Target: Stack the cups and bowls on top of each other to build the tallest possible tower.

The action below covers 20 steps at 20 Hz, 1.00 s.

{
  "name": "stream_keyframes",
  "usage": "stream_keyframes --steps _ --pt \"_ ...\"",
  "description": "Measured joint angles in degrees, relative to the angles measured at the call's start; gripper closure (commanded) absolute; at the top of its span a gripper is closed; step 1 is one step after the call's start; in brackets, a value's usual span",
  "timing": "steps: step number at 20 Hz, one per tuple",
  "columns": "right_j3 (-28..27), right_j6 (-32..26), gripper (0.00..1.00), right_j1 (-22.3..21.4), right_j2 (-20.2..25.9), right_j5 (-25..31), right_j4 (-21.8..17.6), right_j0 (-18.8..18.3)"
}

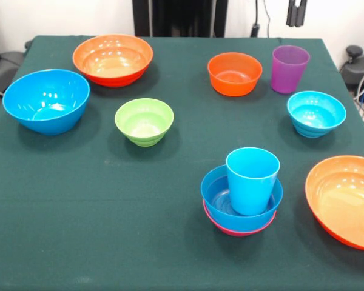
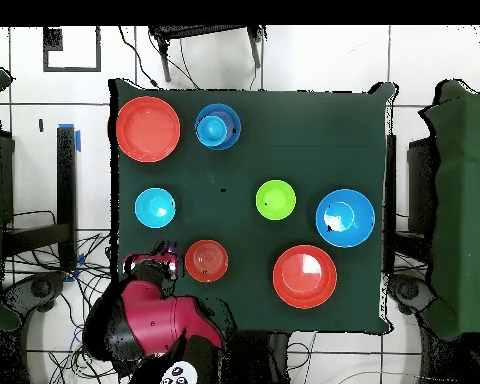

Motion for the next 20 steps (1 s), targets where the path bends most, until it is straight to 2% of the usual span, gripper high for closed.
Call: stream_keyframes --steps 20 --pt "-0.06 0.00 1.00 -0.06 1.06 0.81 0.00 -2.98"
